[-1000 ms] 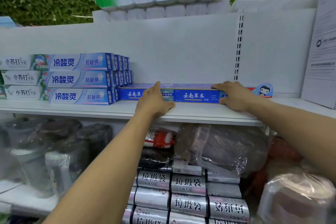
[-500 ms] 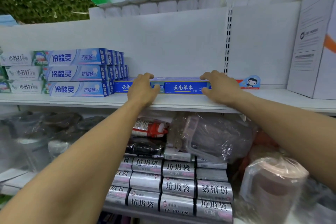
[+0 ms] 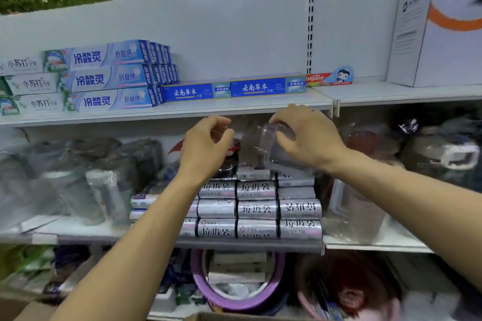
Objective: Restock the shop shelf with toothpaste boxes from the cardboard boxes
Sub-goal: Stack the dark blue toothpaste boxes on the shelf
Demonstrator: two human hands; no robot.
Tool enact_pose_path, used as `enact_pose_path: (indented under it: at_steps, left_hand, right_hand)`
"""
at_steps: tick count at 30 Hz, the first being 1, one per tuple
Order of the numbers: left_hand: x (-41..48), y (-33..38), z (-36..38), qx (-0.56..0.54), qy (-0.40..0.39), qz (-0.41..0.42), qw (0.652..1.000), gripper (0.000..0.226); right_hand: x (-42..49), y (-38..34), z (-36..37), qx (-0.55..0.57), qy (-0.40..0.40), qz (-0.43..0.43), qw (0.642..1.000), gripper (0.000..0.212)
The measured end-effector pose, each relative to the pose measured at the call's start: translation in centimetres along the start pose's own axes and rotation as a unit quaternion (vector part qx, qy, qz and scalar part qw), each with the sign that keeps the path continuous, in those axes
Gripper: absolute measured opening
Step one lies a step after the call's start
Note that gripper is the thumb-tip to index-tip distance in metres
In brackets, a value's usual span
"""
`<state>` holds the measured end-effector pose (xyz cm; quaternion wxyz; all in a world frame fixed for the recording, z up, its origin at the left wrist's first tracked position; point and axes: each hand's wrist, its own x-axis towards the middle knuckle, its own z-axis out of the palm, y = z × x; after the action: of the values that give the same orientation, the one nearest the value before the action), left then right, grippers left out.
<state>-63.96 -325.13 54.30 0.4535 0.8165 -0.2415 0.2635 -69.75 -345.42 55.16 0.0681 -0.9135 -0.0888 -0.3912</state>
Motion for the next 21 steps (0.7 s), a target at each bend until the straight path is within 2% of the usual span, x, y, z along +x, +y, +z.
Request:
enact_pose_path:
  at_steps: [4, 10, 16, 21]
  left_hand:
    - [-4.5, -2.5, -0.8, -0.005, -0.066, -0.043, 0.997, 0.014]
    - [-11.7, -7.1, -1.6, -0.026, -0.145, -0.13, 0.98, 0.017]
    - [-20.2, -13.7, 1.0, 0.019, -0.25, -0.209, 0.945, 0.021]
    - [-26.5, -17.4, 4.8, -0.013, -0.282, -0.32, 0.904, 0.019]
  right_hand:
    - [-4.3, -2.7, 1.7, 0.008, -0.079, 0.04, 0.996, 0.028]
    - [-11.6, -5.4, 4.8, 0.042, -0.174, 0.093, 0.979, 0.023]
    - [-19.3, -6.8, 8.6, 0.074, -0.292, 0.174, 0.937, 0.023]
    - [-25.3, -6.2, 13.2, 0.105, -0.372, 0.256, 0.886, 0.023]
